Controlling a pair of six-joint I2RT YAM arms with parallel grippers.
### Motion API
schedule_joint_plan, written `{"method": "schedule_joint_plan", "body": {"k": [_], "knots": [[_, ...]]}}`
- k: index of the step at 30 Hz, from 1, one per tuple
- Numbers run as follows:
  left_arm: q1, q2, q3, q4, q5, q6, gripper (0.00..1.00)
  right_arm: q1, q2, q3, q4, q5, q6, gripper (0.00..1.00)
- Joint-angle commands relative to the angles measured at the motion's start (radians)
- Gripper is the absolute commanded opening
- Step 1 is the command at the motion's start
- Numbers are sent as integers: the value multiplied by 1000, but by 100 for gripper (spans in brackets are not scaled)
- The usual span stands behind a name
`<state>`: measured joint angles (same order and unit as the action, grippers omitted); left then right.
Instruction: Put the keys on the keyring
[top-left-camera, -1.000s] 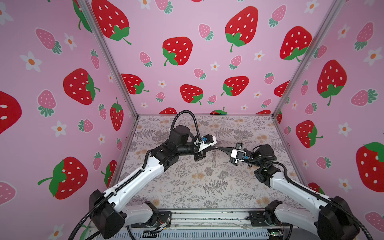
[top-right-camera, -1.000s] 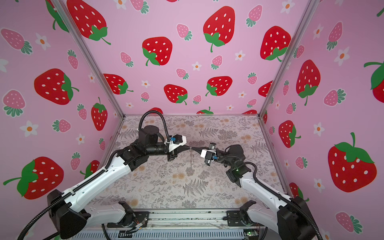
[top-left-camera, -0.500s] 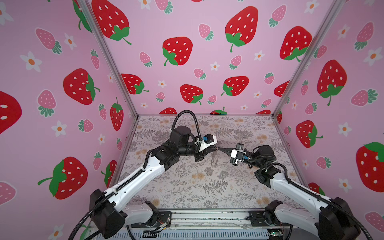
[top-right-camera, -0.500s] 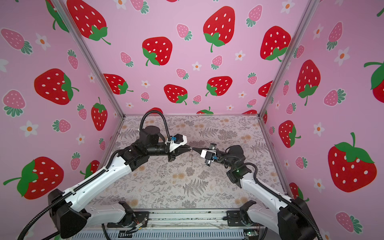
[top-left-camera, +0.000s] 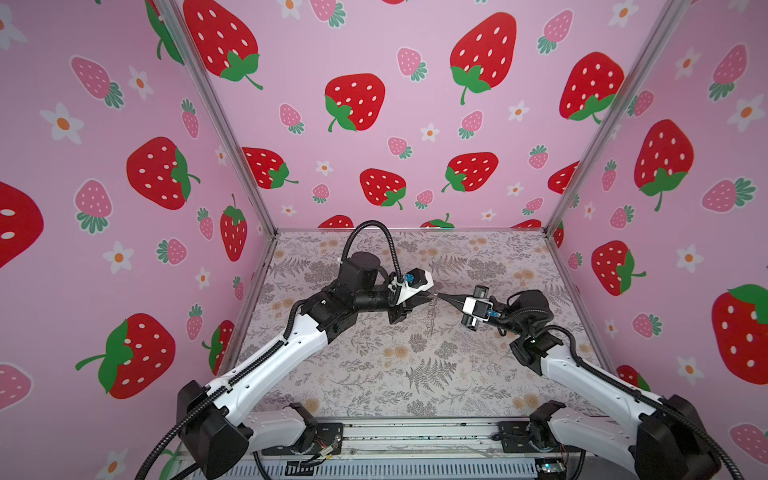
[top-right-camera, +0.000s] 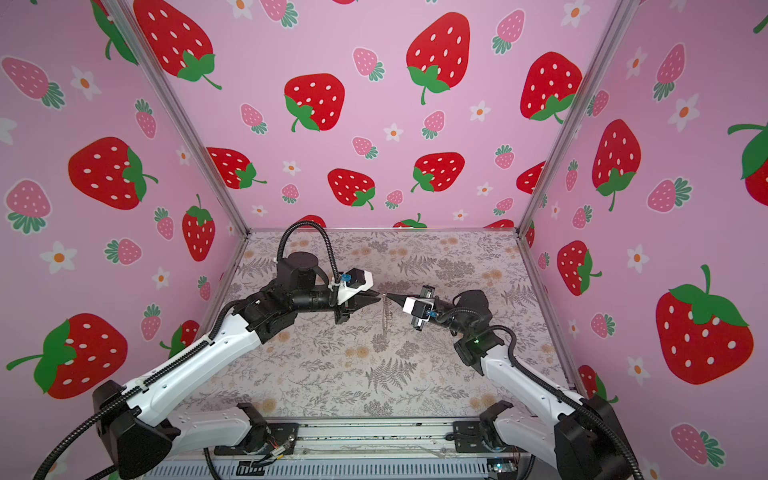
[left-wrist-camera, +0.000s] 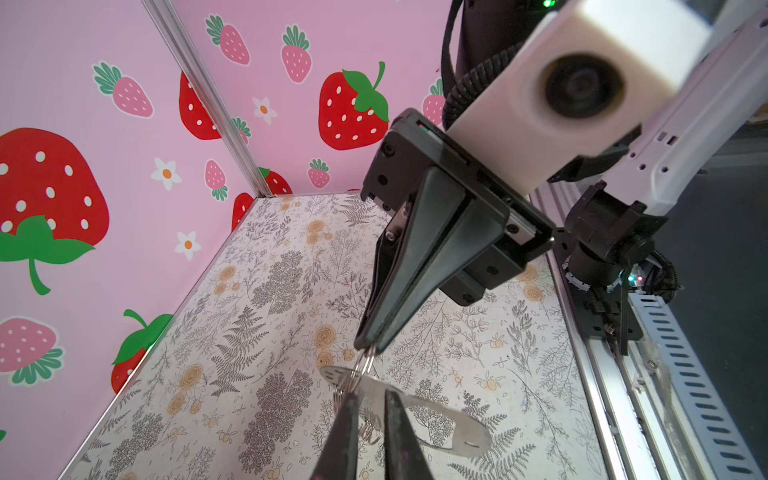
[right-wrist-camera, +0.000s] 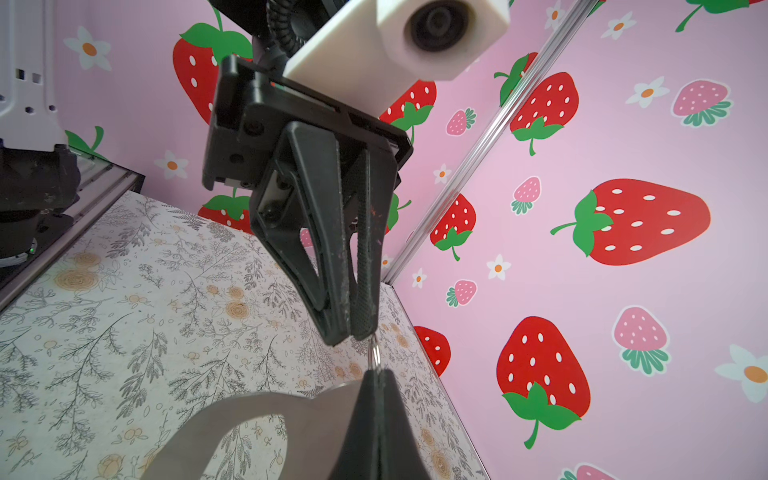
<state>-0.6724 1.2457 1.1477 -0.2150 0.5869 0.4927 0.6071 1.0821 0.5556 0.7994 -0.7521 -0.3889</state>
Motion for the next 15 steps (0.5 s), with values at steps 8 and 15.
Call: {"method": "schedule_joint_plan", "body": {"k": [8, 15], "knots": [[-3, 29, 59, -9, 22, 17, 22, -4, -10, 19, 33, -56, 13, 0], [-3, 37, 64, -11, 30, 20, 20, -3, -12, 19, 50, -65, 25, 0]]}}
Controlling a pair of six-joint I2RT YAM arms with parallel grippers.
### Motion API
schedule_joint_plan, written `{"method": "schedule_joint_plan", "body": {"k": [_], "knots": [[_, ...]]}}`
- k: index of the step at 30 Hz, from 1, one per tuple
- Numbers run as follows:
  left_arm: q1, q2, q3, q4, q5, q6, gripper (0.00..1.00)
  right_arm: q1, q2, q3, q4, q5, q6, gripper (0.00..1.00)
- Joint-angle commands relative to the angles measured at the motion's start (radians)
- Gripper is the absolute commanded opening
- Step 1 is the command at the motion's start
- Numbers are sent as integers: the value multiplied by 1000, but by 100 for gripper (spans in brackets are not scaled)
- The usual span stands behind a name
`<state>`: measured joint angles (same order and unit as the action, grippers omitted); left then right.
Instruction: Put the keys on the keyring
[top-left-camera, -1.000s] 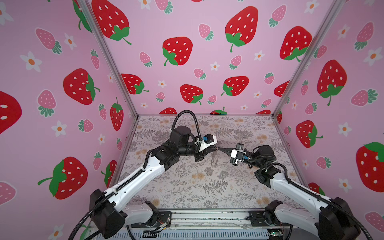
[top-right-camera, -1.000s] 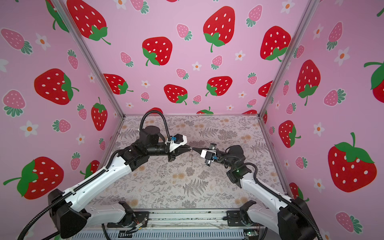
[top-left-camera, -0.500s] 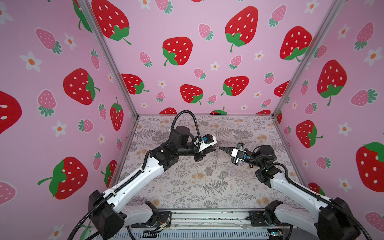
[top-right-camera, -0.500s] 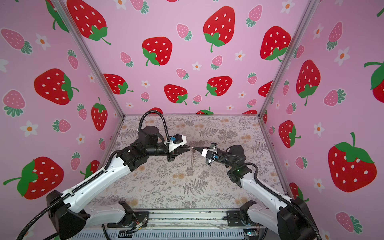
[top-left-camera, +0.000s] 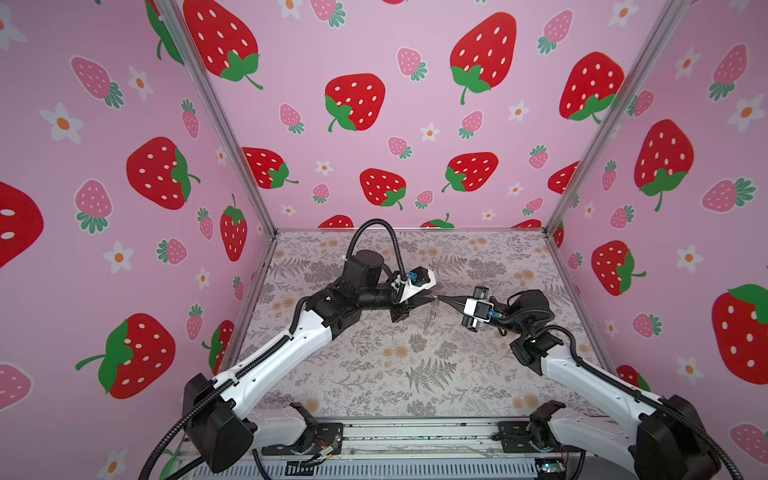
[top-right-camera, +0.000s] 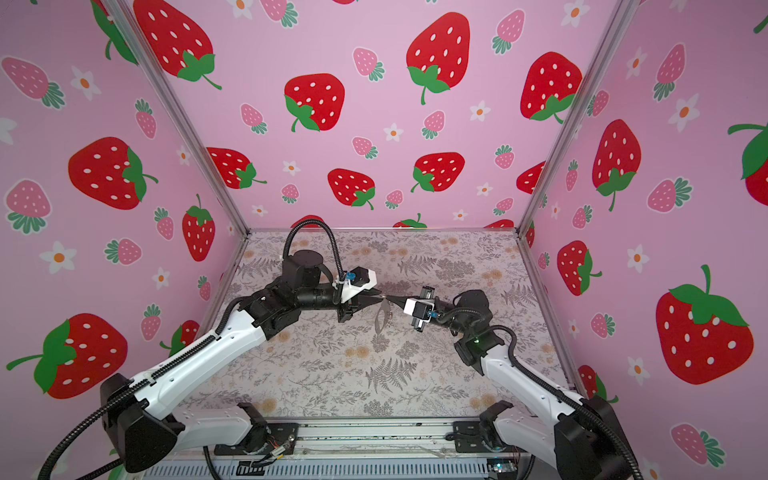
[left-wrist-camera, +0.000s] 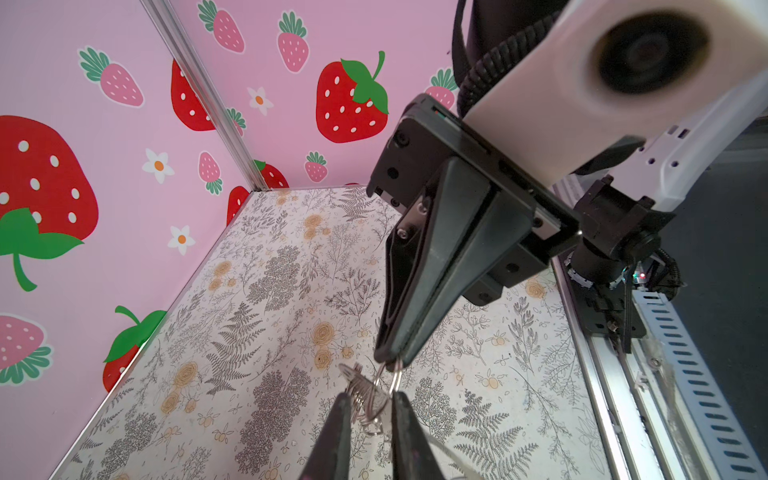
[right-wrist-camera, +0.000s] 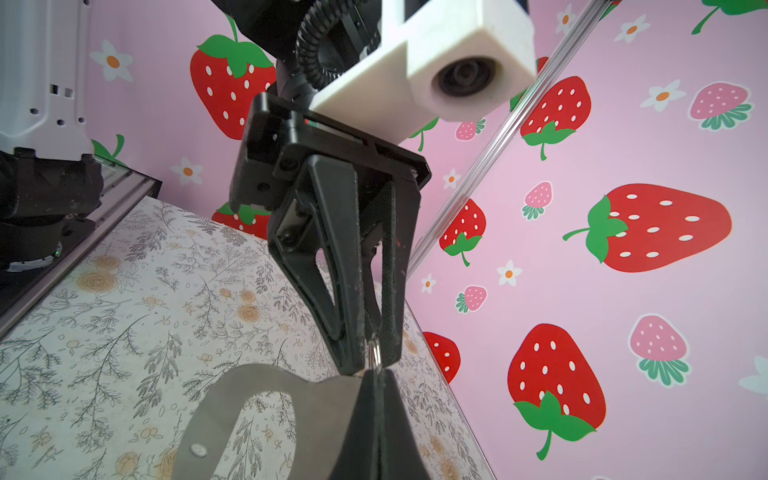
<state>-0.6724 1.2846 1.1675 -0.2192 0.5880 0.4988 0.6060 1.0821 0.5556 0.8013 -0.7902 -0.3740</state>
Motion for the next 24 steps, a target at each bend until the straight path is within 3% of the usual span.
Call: {"method": "schedule_joint_plan", "body": {"k": [1, 11, 18, 20, 24], "knots": [[-3, -2, 41, -8, 30, 16, 20, -2, -11, 19, 50, -25, 12, 0], [-3, -12, 31, 2, 39, 13, 16, -2, -7, 20, 81, -32, 40, 0], [-3, -16, 27, 18, 59, 9, 7, -2, -3, 15, 87, -36, 43, 0], [-3, -19, 28, 21, 62, 9, 0, -2, -2, 14, 88, -37, 43, 0], [-3, -24, 25, 32, 74, 5, 0, -2, 1, 12, 86, -32, 32, 0]]}}
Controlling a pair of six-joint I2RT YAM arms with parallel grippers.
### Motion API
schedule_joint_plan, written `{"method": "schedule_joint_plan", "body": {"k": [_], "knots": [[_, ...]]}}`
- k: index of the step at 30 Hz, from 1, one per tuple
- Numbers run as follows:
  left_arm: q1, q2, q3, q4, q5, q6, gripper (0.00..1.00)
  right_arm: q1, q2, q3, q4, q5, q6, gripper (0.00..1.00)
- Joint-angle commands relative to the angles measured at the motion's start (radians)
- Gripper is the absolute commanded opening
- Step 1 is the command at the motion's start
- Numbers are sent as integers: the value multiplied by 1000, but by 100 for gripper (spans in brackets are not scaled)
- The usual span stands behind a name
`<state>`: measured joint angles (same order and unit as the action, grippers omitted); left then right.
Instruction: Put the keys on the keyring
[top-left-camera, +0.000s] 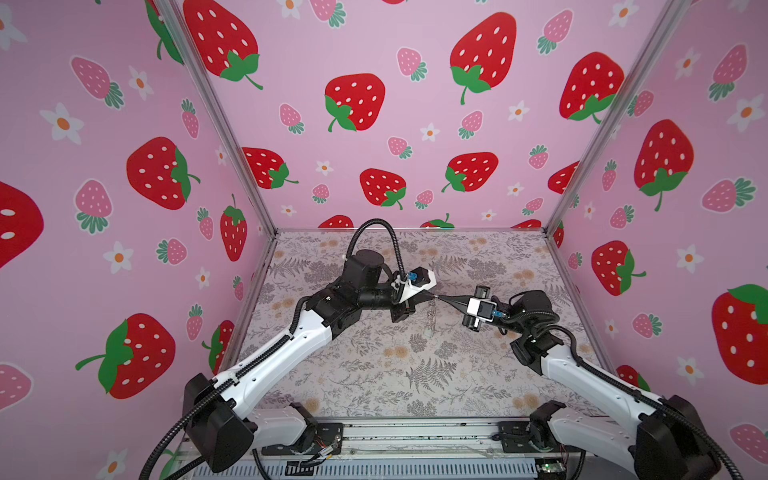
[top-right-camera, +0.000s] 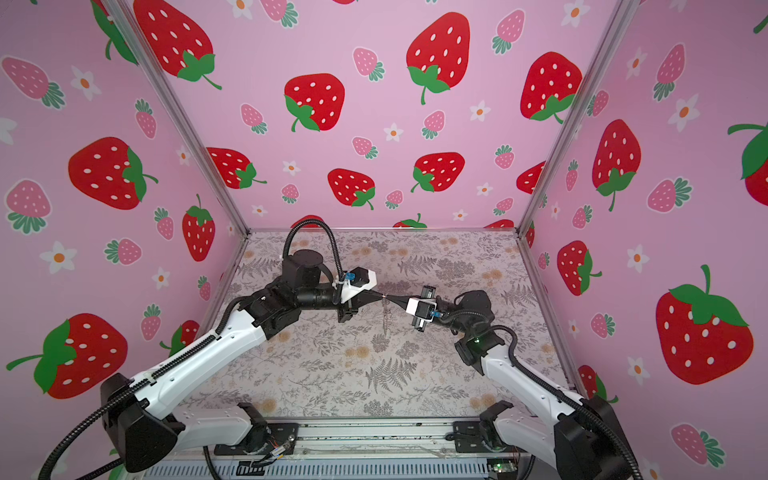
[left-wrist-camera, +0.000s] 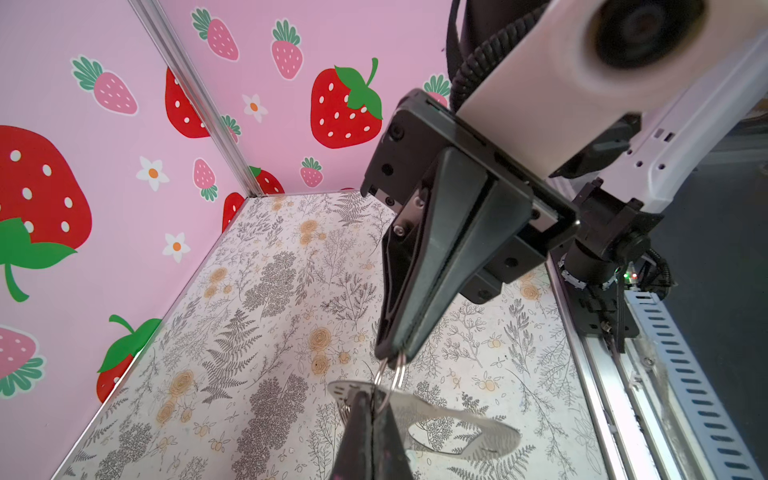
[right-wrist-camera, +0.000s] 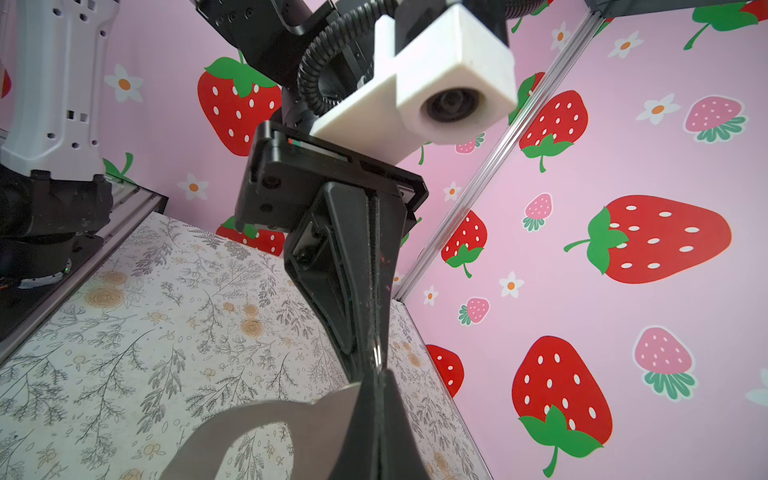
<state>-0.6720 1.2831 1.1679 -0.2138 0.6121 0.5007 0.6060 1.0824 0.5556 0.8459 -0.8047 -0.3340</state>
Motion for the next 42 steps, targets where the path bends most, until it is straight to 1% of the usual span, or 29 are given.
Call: {"method": "schedule_joint_plan", "body": {"k": [1, 9, 11, 13, 15, 21, 22, 23, 27, 29, 31, 33, 36, 42], "knots": [[-3, -24, 23, 31, 51, 1, 0, -2, 1, 10, 44, -15, -11, 0], [-3, -22, 30, 37, 79, -13, 0, -2, 3, 7, 25, -10, -50, 0], [-3, -19, 32, 41, 88, -18, 0, -2, 7, 10, 24, -13, -44, 0], [-3, -15, 34, 45, 99, -21, 4, -2, 7, 10, 31, -15, -34, 0], [-3, -12, 36, 45, 106, -22, 5, -2, 7, 9, 37, -14, -28, 0], [-3, -8, 38, 47, 119, -17, 5, -2, 8, 11, 47, -12, -8, 0], [-3, -6, 39, 46, 120, -16, 10, -2, 11, 12, 47, -13, -7, 0], [-4, -5, 39, 47, 121, -16, 12, -2, 11, 11, 50, -12, -5, 0], [-4, -5, 41, 43, 124, -12, 14, -2, 14, 14, 50, -12, -2, 0], [-5, -4, 42, 36, 123, -8, 12, -2, 14, 14, 55, -11, 1, 0], [-4, -4, 44, 27, 120, -5, 8, -2, 14, 14, 58, -7, 3, 0], [-3, -5, 41, 26, 117, -4, 7, -2, 14, 13, 62, -4, 6, 0], [-3, -10, 38, 15, 98, -1, 19, -2, 11, 6, 83, 5, 14, 0], [6, -25, 17, 20, 80, -3, 19, -2, 9, 1, 96, 7, 26, 0]]}}
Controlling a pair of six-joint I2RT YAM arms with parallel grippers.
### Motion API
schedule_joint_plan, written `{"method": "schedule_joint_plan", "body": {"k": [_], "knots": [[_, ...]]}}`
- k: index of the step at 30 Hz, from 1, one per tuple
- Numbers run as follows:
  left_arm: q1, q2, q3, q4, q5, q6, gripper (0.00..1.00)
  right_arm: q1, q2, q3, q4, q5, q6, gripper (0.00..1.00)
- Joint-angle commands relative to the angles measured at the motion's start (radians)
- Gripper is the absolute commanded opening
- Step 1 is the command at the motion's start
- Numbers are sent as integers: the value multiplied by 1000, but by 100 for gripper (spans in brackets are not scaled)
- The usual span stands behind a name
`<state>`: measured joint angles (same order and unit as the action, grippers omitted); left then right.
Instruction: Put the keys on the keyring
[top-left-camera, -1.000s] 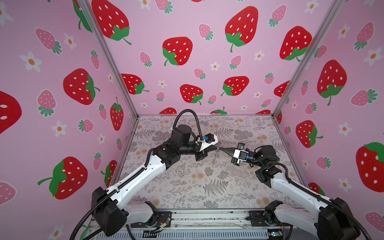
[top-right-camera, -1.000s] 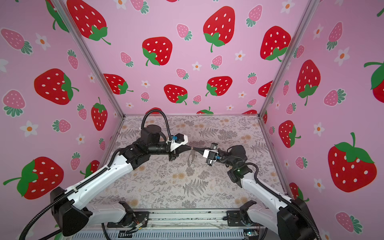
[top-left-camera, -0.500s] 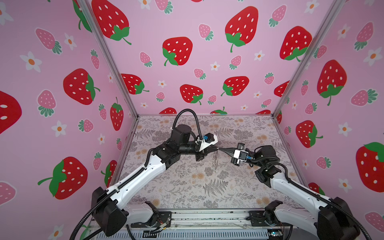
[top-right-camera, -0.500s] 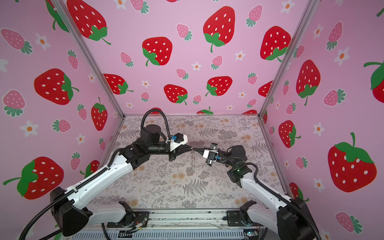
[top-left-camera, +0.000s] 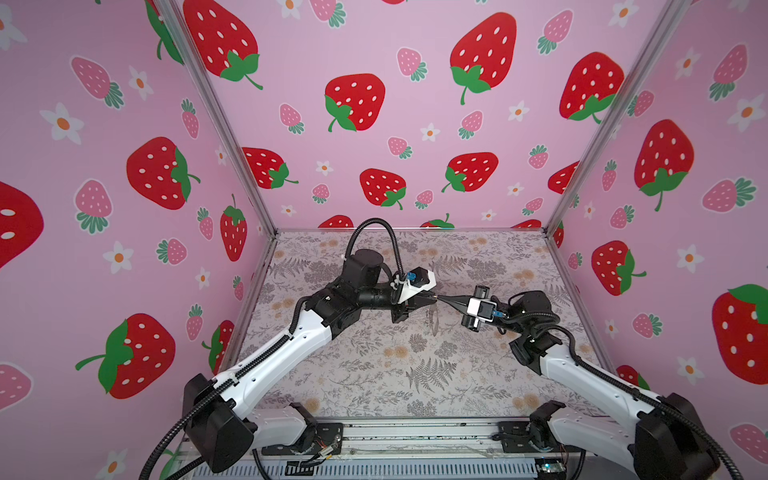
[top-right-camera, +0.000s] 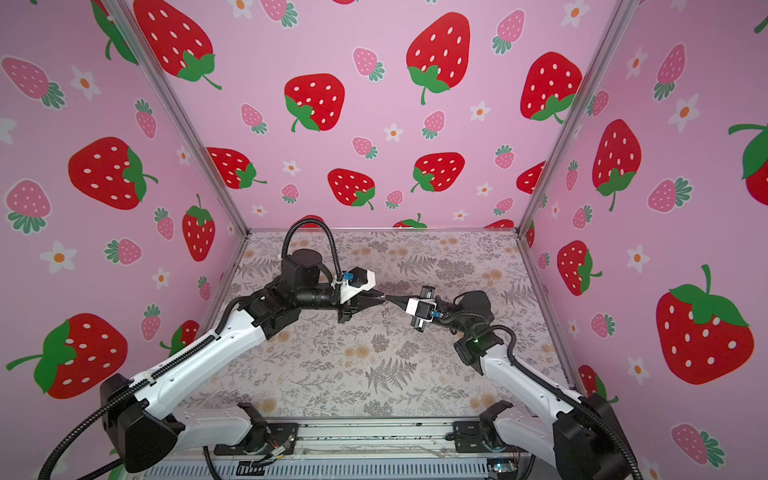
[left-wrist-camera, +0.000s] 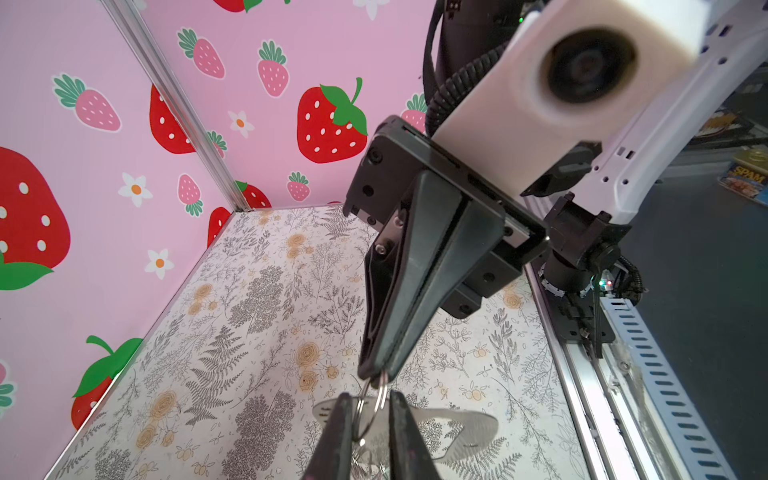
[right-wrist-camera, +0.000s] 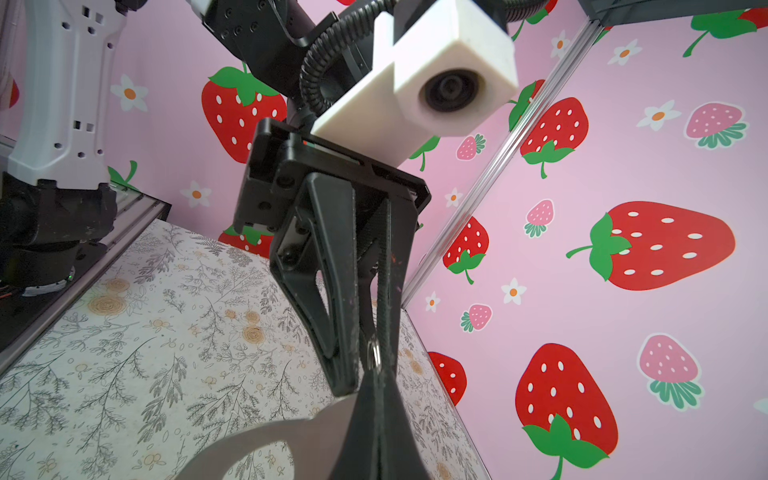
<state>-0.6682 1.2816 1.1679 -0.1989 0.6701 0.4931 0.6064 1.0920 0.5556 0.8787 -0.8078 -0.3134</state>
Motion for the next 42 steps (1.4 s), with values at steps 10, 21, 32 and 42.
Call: {"method": "schedule_joint_plan", "body": {"k": [10, 21, 32, 42], "knots": [[5, -25, 13, 1, 23, 4, 10, -2, -8, -9, 86, 8, 20, 0], [10, -22, 20, -2, 48, -15, 0, -2, -13, -20, 95, 4, 15, 0], [12, -22, 33, -20, 68, -8, 0, -1, -10, -23, 36, 16, -70, 0], [12, -27, 39, -48, 37, 28, 0, -1, -7, -24, 26, 33, -97, 7]]}}
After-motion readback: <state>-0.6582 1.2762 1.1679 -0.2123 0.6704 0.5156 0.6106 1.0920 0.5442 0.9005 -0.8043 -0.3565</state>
